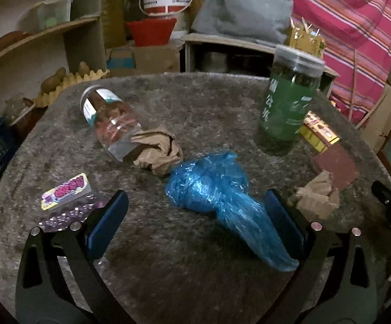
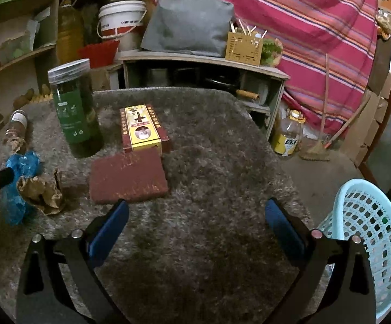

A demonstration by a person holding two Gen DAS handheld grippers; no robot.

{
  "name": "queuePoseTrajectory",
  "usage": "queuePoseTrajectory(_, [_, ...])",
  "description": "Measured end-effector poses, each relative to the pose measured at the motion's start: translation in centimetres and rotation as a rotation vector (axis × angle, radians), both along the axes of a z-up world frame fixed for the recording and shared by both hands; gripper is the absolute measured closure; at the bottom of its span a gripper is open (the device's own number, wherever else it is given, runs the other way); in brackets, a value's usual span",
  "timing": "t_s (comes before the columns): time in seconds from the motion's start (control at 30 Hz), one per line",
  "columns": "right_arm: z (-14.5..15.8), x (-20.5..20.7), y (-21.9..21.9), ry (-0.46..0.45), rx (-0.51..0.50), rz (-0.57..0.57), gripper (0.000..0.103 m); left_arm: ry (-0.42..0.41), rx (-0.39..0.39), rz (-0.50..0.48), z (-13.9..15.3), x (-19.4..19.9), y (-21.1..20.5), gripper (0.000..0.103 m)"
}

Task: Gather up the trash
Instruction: 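Grasp the blue plastic bag with the left tool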

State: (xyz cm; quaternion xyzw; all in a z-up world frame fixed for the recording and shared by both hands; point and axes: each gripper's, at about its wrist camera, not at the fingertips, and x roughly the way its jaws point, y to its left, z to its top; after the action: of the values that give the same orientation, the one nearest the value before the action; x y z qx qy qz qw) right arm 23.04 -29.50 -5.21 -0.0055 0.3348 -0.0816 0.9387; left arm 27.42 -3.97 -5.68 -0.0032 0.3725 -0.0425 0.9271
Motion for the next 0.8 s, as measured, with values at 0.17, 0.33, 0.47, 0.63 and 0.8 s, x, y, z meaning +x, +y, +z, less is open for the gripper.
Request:
queuePoseTrajectory(0.17, [-0.3, 1.5, 1.2, 0.038, 0.005, 0.047, 0.005, 0.004, 0.014, 0.005, -0.5, 0.4, 0.0, 0.017])
queuePoseTrajectory(0.33, [-0.7, 2.9, 3.7, 0.078, -0.028, 0.114, 0.005, 0.049, -0.069, -0.041, -1.1, 1.0, 1.0, 0.056])
queuePoseTrajectory(0.47, [-1.0, 3.6, 4.6, 0.105, -0.019, 0.154, 0.005, 0.056, -0.068, -0.068, -1.1, 0.7, 1.4, 0.075])
queuePoseTrajectory(0.63, [-1.7, 4.7, 5.0, 0.149, -0.019, 0.157, 0.005, 0.027, -0.033, -0.076, -0.5, -0.6, 2.4, 0.077])
queuePoseTrajectory(0.8, [-2.0, 5.7, 4.9, 0.173, 0.014, 0.151, 0.005, 0.019, -0.031, -0.069, -0.2, -1.7, 3.7, 0.078])
